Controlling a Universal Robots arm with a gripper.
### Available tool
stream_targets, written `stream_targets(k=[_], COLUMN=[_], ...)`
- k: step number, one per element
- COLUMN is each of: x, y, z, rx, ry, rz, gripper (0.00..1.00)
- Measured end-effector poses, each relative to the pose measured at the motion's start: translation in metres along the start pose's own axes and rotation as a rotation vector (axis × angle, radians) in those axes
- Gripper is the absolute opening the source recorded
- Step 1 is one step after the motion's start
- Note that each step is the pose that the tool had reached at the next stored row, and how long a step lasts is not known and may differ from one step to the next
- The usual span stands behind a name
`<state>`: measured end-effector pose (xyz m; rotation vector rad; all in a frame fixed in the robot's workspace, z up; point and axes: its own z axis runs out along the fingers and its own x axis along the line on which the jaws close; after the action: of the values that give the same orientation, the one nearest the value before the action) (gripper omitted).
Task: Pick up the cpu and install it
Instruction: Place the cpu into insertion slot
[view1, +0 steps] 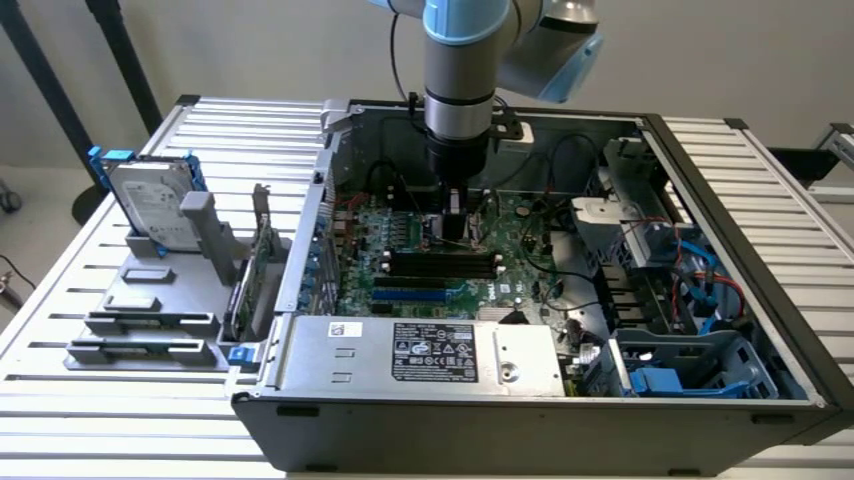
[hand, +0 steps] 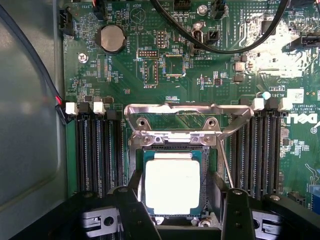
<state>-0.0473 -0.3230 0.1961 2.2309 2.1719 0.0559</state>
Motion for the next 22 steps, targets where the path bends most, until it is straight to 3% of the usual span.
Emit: stream_targets(k=[8,13,18,22], x=[0.0000,0.0000,0.0000,0.0000], y=[0.0000,0.0000,0.0000,0.0000], z=[0.0000,-0.0001,0.0000,-0.0003], rx=[0.0000,-0.0003,-0.0007,-0.0006], ry=[-0.0039,-0.0145,-0.0289,-0.0335], rz=[0.000,-0.001,-0.001,-0.002], gripper=[0.62,0.62,0.62,0.62])
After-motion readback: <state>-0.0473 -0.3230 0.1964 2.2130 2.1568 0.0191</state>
